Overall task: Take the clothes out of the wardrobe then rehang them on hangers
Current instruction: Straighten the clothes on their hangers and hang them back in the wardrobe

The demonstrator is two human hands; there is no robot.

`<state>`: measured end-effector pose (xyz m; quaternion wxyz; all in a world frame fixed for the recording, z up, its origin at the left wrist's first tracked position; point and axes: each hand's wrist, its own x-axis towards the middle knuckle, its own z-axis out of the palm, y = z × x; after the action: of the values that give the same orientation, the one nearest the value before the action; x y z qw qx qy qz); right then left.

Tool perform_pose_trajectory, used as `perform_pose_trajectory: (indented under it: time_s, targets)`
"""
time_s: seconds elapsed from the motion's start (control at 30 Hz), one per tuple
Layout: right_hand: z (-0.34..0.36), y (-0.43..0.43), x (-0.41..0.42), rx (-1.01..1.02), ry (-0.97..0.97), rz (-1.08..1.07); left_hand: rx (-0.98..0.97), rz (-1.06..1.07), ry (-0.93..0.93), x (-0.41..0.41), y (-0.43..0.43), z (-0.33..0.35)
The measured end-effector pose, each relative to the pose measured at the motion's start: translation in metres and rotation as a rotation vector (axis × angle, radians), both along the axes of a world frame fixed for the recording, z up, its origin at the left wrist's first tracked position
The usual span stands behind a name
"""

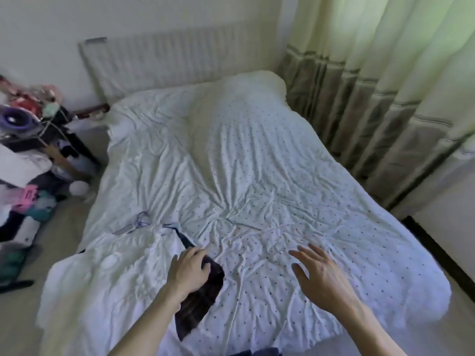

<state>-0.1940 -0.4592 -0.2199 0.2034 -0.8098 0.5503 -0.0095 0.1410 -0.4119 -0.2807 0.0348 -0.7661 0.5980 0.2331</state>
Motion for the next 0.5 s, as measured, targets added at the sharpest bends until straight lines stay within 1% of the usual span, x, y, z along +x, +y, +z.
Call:
perform_pose_trajectory:
  time_s: [0.1,0.17,0.3,0.5]
  targets:
    - [-0.005,0.007,0.022,0.008,0.000,0.105,0.005,0.155,0.016,0.020,0.051,-0.002]
    - [-0.011,0.016,0.035,0.033,-0.018,0.150,0.022,0.220,0.002,0.030,0.084,-0.005]
    - [-0.032,0.042,0.054,0.095,-0.038,0.231,0.118,0.290,-0.025,0.040,0.138,-0.018]
    - [-0.063,0.075,0.094,0.226,-0.011,0.339,0.222,0.381,-0.049,0.058,0.190,-0.034]
